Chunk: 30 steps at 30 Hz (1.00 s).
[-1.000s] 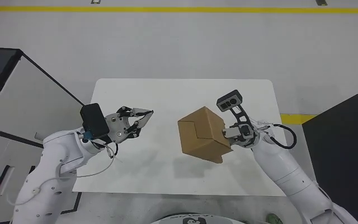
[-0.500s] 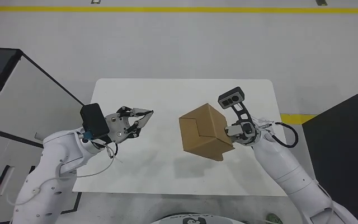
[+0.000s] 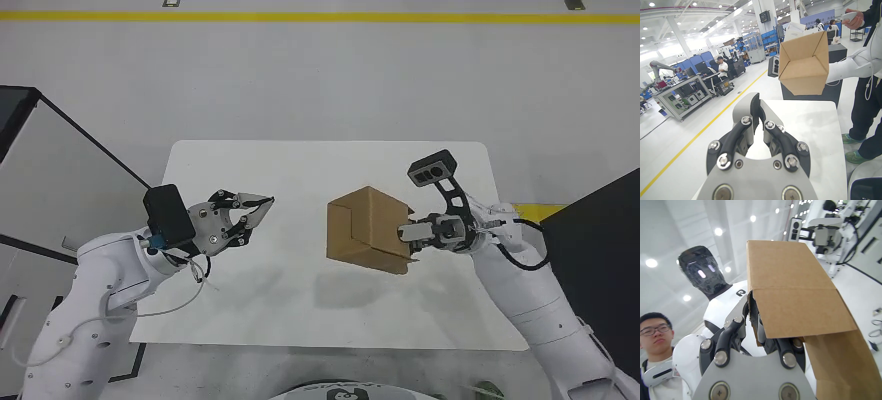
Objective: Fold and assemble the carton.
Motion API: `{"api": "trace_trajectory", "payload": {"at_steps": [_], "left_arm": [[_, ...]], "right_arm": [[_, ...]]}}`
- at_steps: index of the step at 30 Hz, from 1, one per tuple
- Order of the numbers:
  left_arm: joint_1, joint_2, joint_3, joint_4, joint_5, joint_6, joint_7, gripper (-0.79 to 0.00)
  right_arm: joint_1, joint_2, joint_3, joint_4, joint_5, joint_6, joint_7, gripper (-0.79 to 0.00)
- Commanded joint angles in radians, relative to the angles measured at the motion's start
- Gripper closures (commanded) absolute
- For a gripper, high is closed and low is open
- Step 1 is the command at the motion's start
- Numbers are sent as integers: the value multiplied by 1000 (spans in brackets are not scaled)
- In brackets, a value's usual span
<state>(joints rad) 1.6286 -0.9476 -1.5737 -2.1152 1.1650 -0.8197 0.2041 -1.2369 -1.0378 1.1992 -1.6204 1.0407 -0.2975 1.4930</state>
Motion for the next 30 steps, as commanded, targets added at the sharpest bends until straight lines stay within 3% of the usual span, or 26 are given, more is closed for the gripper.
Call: {"api": "trace_trajectory", "payload": {"at_steps": [1, 5, 18, 24, 30], "left_arm": [[0, 0, 0, 0, 0, 0, 0, 0], [0, 0, 0, 0, 0, 0, 0, 0], [0, 0, 0, 0, 0, 0, 0, 0], [0, 0, 0, 0, 0, 0, 0, 0], [0, 0, 0, 0, 0, 0, 0, 0]], "right_arm": [[-3, 13, 59, -20, -119, 6, -12, 0], [0, 32, 132, -83, -335, 8, -37, 0], [4, 32, 136, -100, -350, 2, -58, 0], [93, 52, 182, -173, -680, 29, -62, 0], [208, 61, 109, -256, -1012, 75, -31, 0]]}}
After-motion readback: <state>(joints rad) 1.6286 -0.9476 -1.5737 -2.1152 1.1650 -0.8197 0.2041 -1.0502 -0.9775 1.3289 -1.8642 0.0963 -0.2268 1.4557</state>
